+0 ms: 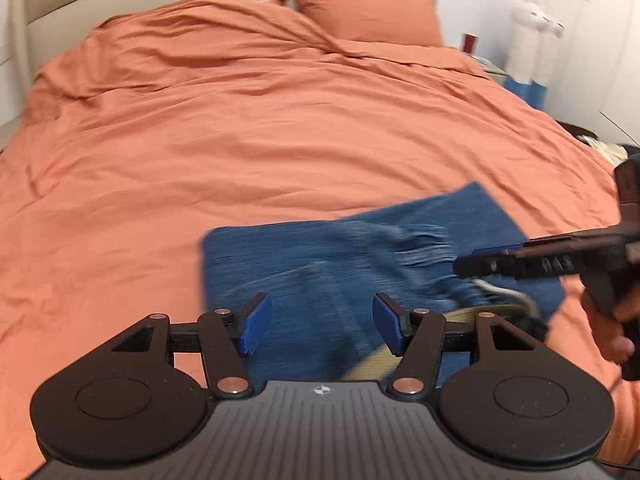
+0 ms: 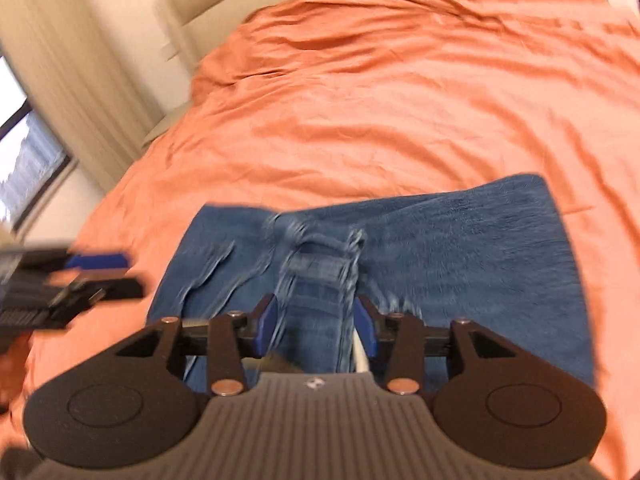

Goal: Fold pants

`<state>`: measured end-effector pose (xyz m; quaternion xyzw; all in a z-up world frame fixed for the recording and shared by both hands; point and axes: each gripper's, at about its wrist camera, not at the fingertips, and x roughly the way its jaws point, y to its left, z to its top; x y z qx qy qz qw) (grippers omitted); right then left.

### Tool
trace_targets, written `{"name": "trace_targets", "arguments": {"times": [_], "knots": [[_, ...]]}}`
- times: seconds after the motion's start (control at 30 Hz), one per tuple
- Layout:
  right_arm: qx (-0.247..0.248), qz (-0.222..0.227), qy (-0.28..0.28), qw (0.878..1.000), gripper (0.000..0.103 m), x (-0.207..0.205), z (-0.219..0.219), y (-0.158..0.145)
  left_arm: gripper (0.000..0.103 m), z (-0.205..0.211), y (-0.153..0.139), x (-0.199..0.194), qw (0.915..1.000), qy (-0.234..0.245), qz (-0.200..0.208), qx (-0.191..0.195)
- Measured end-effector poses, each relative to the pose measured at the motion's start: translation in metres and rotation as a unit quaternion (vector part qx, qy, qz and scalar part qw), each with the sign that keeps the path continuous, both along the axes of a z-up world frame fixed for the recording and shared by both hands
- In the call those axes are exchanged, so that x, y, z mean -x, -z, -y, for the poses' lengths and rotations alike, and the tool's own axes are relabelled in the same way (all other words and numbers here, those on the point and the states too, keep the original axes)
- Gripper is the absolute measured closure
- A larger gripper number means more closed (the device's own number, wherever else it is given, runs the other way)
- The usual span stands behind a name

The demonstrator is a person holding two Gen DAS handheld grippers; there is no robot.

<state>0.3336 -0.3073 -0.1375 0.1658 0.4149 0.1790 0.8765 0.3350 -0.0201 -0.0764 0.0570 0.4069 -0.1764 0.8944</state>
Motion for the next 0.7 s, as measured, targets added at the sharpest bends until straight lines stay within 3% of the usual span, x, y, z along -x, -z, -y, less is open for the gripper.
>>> {"name": "trace_targets", "arguments": {"times": [0.2,0.23,0.27,0.37,0.5,0.6,0.7], "knots": [[-0.017,-0.034,0.016,0.999,0.062,-0.046,-0.010,0.030,0.035,-0.032,0.015,-0.008,0.9992,-0.032,-0.020,0.009],[-0.020,-0.039,0.019,0.999,0.066,-0.048,-0.012,0.031,0.035,-0.036,0.017,-0.009,0.9990,-0.036,-0.023,0.010],[-0.018,-0.039,0.018,0.999,0.080,-0.049,-0.013,0.030,0.036,-0.040,0.018,-0.008,0.9988,-0.039,-0.026,0.012],[-0.008,-0.023,0.007,1.000,0.094,-0.041,-0.018,0.014,0.037,-0.046,0.020,-0.007,0.9983,-0.045,-0.029,0.025],[-0.025,0.005,-0.002,1.000,0.096,-0.011,-0.017,-0.029,0.037,-0.046,0.016,-0.005,0.9985,-0.039,-0.018,0.035],[-0.098,0.021,0.008,0.995,0.096,0.016,0.002,-0.060,0.037,-0.038,0.013,-0.001,0.9989,-0.028,-0.007,0.036],[-0.143,-0.006,0.042,0.989,0.096,0.031,0.022,-0.058,0.037,-0.027,0.014,-0.001,0.9997,-0.010,-0.004,0.024]]}}
